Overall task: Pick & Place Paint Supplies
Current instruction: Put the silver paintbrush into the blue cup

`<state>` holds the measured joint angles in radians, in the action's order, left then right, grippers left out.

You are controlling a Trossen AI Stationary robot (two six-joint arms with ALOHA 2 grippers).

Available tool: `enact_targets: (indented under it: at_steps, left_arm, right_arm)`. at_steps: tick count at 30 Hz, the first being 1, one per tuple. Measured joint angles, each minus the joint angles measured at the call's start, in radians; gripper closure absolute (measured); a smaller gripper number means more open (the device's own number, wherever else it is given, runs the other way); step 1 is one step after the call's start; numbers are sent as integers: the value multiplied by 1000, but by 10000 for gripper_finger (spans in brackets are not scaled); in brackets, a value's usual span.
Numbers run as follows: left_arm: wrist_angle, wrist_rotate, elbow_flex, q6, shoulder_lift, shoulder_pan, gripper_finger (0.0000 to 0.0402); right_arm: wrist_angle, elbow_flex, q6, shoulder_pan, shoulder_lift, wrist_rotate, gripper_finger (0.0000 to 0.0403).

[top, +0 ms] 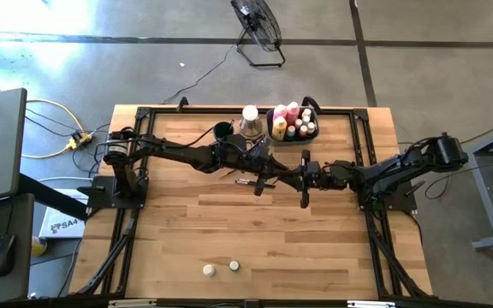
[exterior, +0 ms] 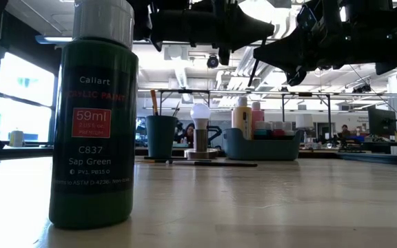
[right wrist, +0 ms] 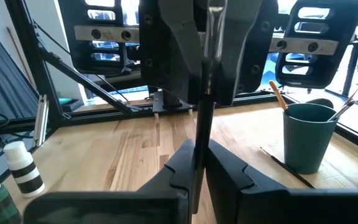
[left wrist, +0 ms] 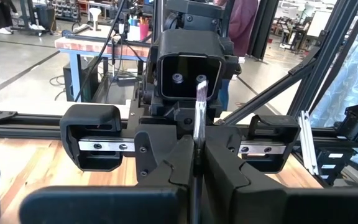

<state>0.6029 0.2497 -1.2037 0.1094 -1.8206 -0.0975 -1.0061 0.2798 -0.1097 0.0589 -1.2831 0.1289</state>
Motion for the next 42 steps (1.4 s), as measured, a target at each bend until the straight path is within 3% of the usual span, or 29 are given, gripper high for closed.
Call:
enact_targets:
  at_steps: [12,24,36,42]
  left_arm:
    - [0,6,0,0,0,0,380]
    - [-14,29,0,-49,5,-6,380]
    - [-343,59,1,-150,256,-159,380]
    - [-569,-87,1,-264,429,-217,392]
  right_arm:
    - [-1,0,2,0,0,-2,355]
    - [-8,0,2,0,6,-13,249]
    - [143,-1,2,0,107,-28,246]
    - [237,-1,-45,0,179,-29,256]
